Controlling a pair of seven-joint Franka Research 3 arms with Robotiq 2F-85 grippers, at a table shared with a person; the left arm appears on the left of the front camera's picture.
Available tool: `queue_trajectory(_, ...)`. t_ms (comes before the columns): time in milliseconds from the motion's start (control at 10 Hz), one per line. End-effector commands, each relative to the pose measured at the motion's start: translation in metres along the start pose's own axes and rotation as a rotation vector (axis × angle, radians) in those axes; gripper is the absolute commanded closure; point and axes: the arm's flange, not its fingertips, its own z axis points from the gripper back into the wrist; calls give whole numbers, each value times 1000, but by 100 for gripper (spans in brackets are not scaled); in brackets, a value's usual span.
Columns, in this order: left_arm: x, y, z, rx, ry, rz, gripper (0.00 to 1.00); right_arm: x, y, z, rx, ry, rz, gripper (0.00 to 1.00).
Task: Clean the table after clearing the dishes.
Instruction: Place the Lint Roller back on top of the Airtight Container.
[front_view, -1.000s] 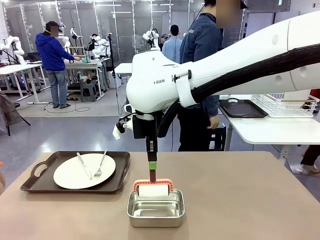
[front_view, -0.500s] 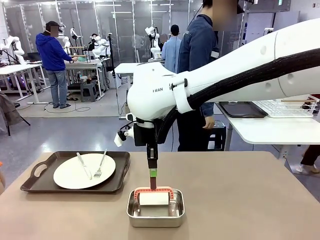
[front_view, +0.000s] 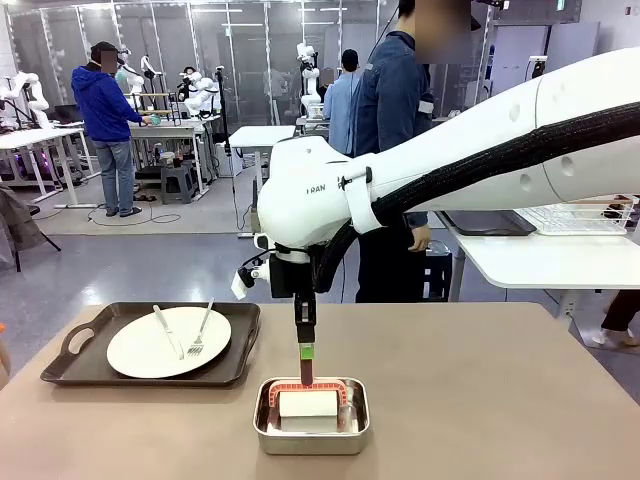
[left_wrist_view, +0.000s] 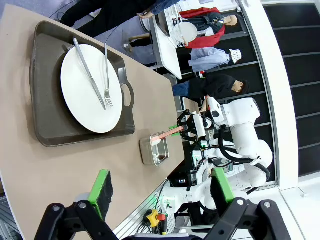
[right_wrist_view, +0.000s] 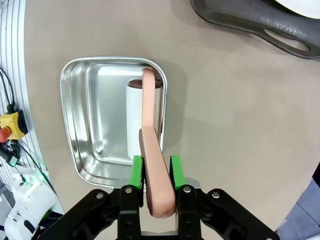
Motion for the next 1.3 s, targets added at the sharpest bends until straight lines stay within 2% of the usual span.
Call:
queue_trajectory(0,-1,-1,3,3,-2,-1,0,-3,-3,1,-6,-42,30,38)
queue_trajectory(100,-1,-1,3,3,-2,-1,0,-2,-2,5,-17,-41,34,24)
queue_trajectory(200,-1,-1,3,3,-2,-1,0,-2,-1,10,-31,-36,34,3)
queue_trajectory(300,-1,-1,3,3,-2,-1,0,-6,-2,14,-44,-41,22,0)
queue_trajectory(1200,-1,-1,3,3,-2,-1,0,-4,-7,23,-48,-35,-2,0)
